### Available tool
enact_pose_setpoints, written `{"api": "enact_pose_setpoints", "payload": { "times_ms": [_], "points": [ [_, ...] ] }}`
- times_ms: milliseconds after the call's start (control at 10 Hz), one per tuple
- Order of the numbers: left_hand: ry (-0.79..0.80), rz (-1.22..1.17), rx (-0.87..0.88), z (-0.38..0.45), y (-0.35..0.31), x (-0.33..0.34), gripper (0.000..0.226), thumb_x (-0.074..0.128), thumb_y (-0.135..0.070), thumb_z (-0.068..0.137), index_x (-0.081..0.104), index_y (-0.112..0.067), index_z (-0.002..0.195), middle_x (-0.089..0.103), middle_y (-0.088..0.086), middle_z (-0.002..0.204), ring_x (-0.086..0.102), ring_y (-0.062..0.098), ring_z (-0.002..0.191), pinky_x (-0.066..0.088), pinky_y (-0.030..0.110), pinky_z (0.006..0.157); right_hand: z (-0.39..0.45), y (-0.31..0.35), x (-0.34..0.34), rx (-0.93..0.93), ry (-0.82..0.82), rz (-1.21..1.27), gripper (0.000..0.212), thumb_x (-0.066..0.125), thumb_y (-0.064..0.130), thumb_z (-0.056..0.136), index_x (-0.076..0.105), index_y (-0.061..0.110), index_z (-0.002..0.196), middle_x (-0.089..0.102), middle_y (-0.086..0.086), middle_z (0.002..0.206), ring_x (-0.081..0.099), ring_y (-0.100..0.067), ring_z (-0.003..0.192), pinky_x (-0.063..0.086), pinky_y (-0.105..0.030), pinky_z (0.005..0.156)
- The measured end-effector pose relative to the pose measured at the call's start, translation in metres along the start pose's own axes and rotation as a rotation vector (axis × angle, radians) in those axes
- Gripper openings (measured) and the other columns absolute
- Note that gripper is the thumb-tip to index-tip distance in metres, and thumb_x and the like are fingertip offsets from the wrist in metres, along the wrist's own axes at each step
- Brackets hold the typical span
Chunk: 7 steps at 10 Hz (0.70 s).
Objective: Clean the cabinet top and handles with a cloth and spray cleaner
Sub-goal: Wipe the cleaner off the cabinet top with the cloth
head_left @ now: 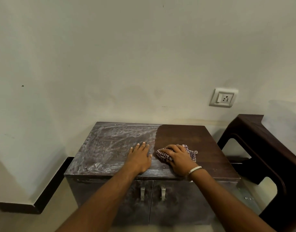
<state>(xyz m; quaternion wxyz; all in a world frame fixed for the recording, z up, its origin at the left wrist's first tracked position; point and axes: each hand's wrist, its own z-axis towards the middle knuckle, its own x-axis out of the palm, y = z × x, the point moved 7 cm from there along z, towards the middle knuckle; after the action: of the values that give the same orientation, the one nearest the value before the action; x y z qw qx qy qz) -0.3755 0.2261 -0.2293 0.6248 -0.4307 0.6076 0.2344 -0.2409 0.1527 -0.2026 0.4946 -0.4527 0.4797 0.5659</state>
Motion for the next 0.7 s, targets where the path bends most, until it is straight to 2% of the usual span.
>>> {"api": "enact_pose_setpoints", "payload": {
  "times_ms": [200, 400, 500, 700],
  "points": [
    [-0.010, 0.004, -0.001, 0.000, 0.000, -0.002, 0.058, 0.023, -0.039, 0.104, 0.007, -0.018, 0.156, -0.001, 0.000, 0.164, -0.001, 0.022, 0.151, 0.001, 0.043, 0.122, -0.015, 0.011, 0.007, -0.104, -0.040, 0.032, 0.046, 0.049, 0.031, 0.094, 0.043, 0.029, 0.140, 0.040, 0.001, 0.142, 0.033, -0.026, 0.127, 0.024, -0.035, 0.112],
    [-0.013, 0.006, 0.000, -0.001, -0.001, -0.001, 0.058, 0.022, -0.039, 0.104, 0.007, -0.018, 0.156, 0.000, 0.000, 0.164, -0.001, 0.022, 0.151, 0.000, 0.044, 0.123, -0.021, -0.010, 0.004, -0.033, 0.005, 0.025, 0.048, 0.050, 0.030, 0.094, 0.040, 0.029, 0.141, 0.037, 0.001, 0.144, 0.029, -0.027, 0.130, 0.024, -0.041, 0.115],
    [-0.020, 0.011, 0.001, 0.000, 0.000, 0.000, 0.058, 0.021, -0.039, 0.104, 0.008, -0.018, 0.156, 0.000, 0.001, 0.164, 0.000, 0.023, 0.151, 0.001, 0.045, 0.122, -0.020, -0.002, 0.003, -0.013, -0.018, 0.023, 0.047, 0.049, 0.029, 0.095, 0.041, 0.029, 0.141, 0.038, 0.000, 0.144, 0.029, -0.028, 0.130, 0.021, -0.037, 0.114],
    [-0.031, 0.006, 0.007, 0.000, -0.001, 0.000, 0.057, 0.022, -0.038, 0.104, 0.009, -0.018, 0.156, 0.002, 0.001, 0.164, 0.001, 0.023, 0.151, 0.001, 0.045, 0.122, -0.033, 0.013, 0.006, -0.095, -0.068, 0.044, 0.046, 0.051, 0.030, 0.095, 0.044, 0.029, 0.140, 0.041, 0.001, 0.141, 0.033, -0.025, 0.125, 0.026, -0.036, 0.111]
  ]
}}
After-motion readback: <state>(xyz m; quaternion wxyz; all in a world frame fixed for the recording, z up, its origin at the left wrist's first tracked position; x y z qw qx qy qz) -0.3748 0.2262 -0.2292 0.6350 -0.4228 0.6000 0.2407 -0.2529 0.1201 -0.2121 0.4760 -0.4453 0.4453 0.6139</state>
